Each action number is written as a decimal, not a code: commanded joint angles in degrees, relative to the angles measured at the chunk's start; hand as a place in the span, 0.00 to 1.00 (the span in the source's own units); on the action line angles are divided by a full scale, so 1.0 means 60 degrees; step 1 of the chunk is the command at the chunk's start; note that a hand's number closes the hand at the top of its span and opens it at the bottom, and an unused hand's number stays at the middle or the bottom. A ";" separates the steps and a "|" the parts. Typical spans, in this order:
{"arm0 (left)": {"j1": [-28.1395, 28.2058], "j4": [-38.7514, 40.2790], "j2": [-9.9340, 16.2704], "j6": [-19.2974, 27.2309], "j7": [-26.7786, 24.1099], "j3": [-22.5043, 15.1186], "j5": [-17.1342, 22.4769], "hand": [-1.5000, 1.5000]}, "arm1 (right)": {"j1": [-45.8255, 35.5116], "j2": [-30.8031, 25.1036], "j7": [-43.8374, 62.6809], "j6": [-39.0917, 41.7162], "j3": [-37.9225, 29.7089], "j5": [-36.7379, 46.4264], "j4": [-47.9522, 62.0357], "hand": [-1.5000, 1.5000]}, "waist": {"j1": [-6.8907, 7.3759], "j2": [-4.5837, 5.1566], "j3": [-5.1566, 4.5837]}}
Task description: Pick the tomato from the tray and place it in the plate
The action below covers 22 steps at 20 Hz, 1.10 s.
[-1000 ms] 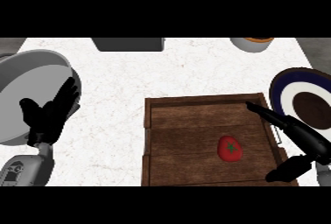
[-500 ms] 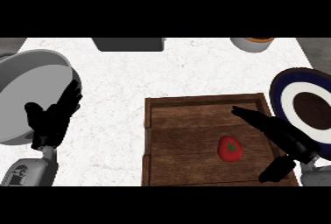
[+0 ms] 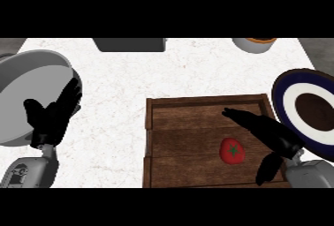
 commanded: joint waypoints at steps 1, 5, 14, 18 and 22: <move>-0.0408 0.0340 -0.0029 -0.0166 0.0167 0.0326 -0.0122 0.50 | -0.0036 0.0465 0.0445 0.0273 0.0028 0.0504 -0.0235 0.00 | -0.0019 0.0018 0.0030; 0.0158 -0.0001 -0.0239 -0.0191 -0.0220 0.0164 -0.0347 0.50 | 0.0224 0.0783 -0.0172 -0.0528 0.0361 0.1237 0.0543 0.00 | -0.0005 0.0018 0.0031; 0.0419 0.0022 -0.0554 -0.0193 -0.0539 0.0167 -0.0520 0.50 | -0.0875 0.0749 -0.1143 -0.0355 0.0539 0.1934 0.2325 1.00 | 0.0079 0.0037 0.0034; -0.0009 0.0768 -0.0380 -0.0510 -0.0733 0.0434 -0.0406 0.50 | -0.0507 0.0478 -0.1907 -0.0419 0.0769 0.2122 0.1865 1.00 | -0.0006 0.0032 0.0031; 0.0205 -0.0283 -0.0278 -0.0441 0.0168 0.0342 -0.0369 0.50 | 0.0126 0.1451 -0.0954 -0.0448 0.1299 0.2287 0.1199 1.00 | 0.0047 0.0001 0.0037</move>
